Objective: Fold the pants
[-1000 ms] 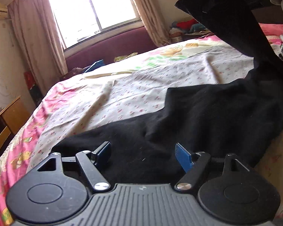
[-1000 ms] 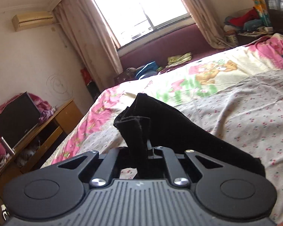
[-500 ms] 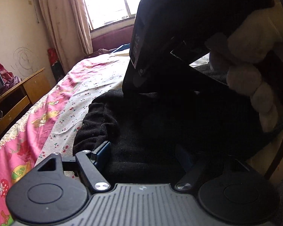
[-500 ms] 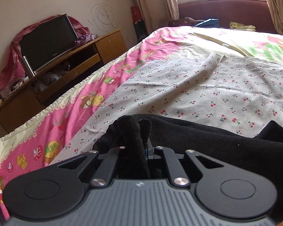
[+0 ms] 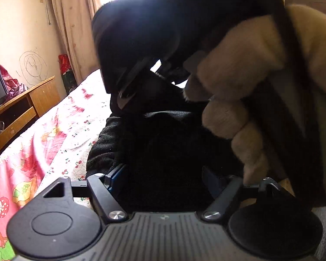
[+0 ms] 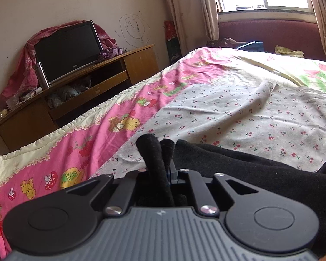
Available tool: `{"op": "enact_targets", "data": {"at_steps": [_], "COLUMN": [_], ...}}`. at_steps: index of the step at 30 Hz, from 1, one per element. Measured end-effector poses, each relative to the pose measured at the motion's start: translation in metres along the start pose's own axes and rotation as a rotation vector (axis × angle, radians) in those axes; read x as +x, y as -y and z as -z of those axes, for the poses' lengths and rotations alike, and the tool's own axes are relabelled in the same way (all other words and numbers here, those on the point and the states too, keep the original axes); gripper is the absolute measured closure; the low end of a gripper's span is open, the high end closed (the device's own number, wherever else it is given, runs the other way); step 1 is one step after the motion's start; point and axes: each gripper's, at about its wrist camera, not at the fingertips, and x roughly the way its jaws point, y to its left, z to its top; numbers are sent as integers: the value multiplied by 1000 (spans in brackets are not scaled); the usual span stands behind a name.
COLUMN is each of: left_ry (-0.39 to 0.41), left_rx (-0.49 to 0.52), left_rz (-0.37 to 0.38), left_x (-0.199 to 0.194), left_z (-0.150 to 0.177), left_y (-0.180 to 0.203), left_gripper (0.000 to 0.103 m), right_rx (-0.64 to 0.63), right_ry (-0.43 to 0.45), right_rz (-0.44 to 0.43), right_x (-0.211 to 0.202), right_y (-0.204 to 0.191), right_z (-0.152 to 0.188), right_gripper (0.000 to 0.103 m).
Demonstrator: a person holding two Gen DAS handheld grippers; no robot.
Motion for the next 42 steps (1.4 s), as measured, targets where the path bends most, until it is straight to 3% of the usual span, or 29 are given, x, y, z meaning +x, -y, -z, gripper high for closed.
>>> {"op": "enact_targets", "data": {"at_steps": [3, 5, 8, 10, 15, 18, 22, 26, 30, 33, 36, 38, 42], "left_ry": [-5, -5, -7, -23, -16, 30, 104, 99, -101, -114, -59, -19, 25], "left_rx": [-18, -42, -47, -71, -118, -82, -42, 19, 70, 131, 218, 241, 202], "left_rz": [5, 14, -6, -16, -52, -53, 3, 97, 119, 96, 60, 87, 285], "left_x": [-8, -15, -24, -31, -53, -60, -50, -17, 23, 2, -15, -22, -25], "left_z": [5, 4, 6, 8, 5, -11, -40, -62, -58, -59, -75, -89, -108], "left_y": [-4, -6, -6, -8, -14, -9, 9, 42, 73, 86, 99, 112, 155], "left_gripper": [17, 17, 16, 15, 16, 16, 15, 15, 15, 15, 15, 15, 15], "right_rx": [20, -20, -25, -20, 48, 69, 207, 374, 447, 459, 454, 456, 406], "right_ry": [-32, -38, -150, -114, -17, 31, 67, 7, -137, -214, -148, -66, 41], "right_rz": [-2, -30, -133, -193, -233, -122, 130, 247, 148, 31, 16, -12, 2], "right_x": [12, 11, 16, 0, -53, -92, -150, -184, -185, -186, -205, -224, -223], "right_y": [-2, -5, -8, -6, 27, 69, 147, 204, 210, 205, 216, 233, 286], "right_z": [7, 11, 16, 17, 6, 6, 28, 66, 112, 130, 122, 107, 73], "right_gripper": [94, 85, 73, 73, 68, 65, 64, 63, 63, 68, 68, 66, 66]}}
